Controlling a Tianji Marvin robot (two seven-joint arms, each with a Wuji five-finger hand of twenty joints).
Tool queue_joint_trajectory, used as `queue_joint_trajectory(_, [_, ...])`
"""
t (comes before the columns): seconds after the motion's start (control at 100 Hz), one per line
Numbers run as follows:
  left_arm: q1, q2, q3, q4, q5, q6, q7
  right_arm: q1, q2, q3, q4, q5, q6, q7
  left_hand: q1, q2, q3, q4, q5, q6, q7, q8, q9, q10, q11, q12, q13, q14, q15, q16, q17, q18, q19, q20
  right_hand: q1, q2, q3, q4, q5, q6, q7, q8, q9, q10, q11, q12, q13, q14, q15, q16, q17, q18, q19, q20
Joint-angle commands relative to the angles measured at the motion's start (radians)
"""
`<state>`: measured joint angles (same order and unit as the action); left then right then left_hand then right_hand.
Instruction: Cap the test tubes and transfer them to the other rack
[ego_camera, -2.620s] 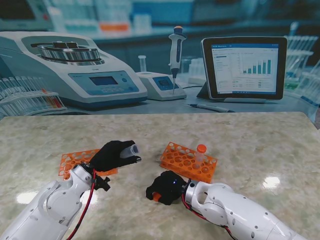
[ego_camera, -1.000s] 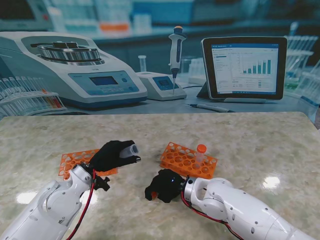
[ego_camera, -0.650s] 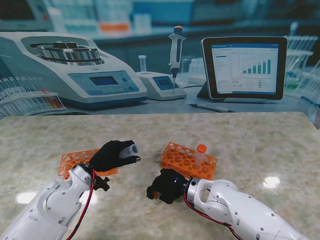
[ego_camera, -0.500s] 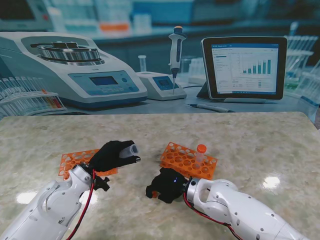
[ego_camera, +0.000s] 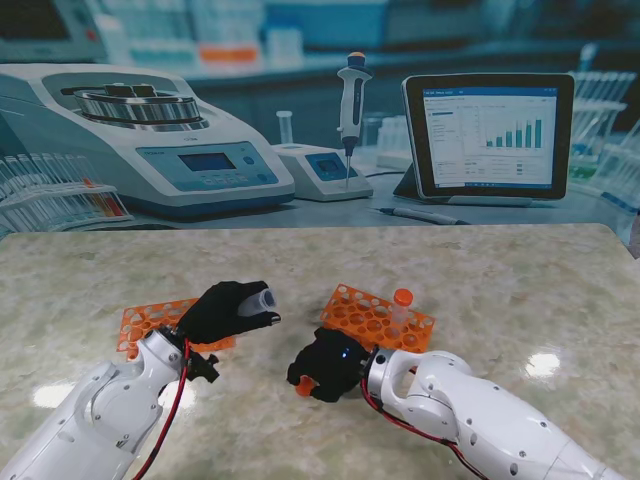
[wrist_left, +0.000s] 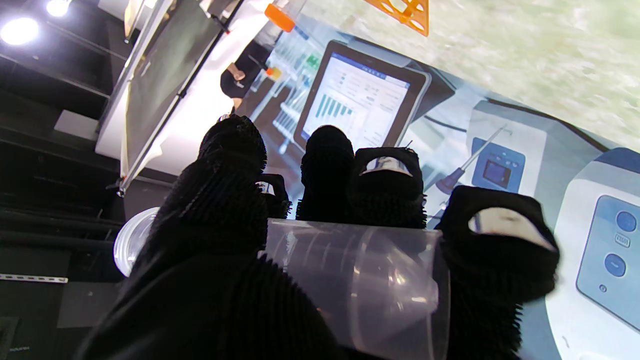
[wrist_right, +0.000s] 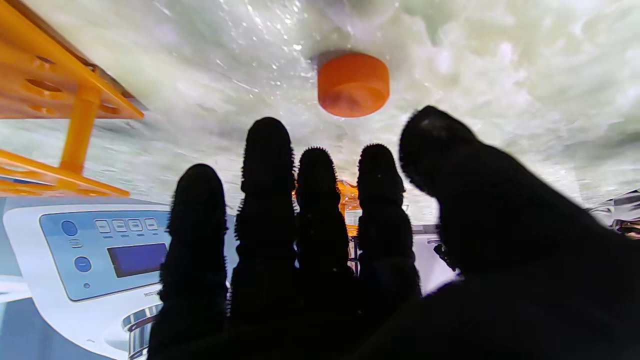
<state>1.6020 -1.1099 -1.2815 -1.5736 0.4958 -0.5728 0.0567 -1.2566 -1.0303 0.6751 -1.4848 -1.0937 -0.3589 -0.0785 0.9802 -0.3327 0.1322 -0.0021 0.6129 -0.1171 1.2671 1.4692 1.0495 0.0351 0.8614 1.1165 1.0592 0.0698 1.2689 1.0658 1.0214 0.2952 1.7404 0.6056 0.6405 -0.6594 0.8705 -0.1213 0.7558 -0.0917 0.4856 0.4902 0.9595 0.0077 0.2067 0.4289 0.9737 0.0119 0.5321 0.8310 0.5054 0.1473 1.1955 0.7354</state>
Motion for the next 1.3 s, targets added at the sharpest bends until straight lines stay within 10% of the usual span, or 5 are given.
queue_joint_trajectory(0.0, [0.003,0.001,-0.001,-0.006,0.000,-0.001,-0.003,0.009,-0.003,-0.026,0.000,0.005,0.009,-0.006,0.008,0.050,-0.006,-0.010,0.013,-0.057,0.077,0.052,0.006,-0.034,-0.008,-0.005,0.013,-0.015,-0.006,-0.008,0.022,-0.034,0.101,-0.026,-0.010,-0.019,-0.012,0.031,0.006,0.021,-0.019,0.002,-0.029,0.017,0.013,-0.003,-0.026,0.000,-0.023,-0.008,-0.022,0.006,0.002,0.026])
queue_joint_trajectory(1.29, [0.002,0.002,0.002,-0.005,0.001,-0.004,-0.006,0.061,-0.002,-0.094,0.066,0.054,0.034,0.046,0.007,0.050,-0.006,-0.010,0.013,-0.057,0.077,0.052,0.006,-0.033,-0.009,-0.005,0.012,-0.014,-0.008,-0.008,0.021,-0.033,0.100,-0.026,-0.045,0.006,-0.060,0.032,-0.045,-0.004,-0.066,0.041,-0.052,0.013,0.037,0.039,-0.075,0.015,-0.010,0.000,-0.070,0.014,-0.014,0.045])
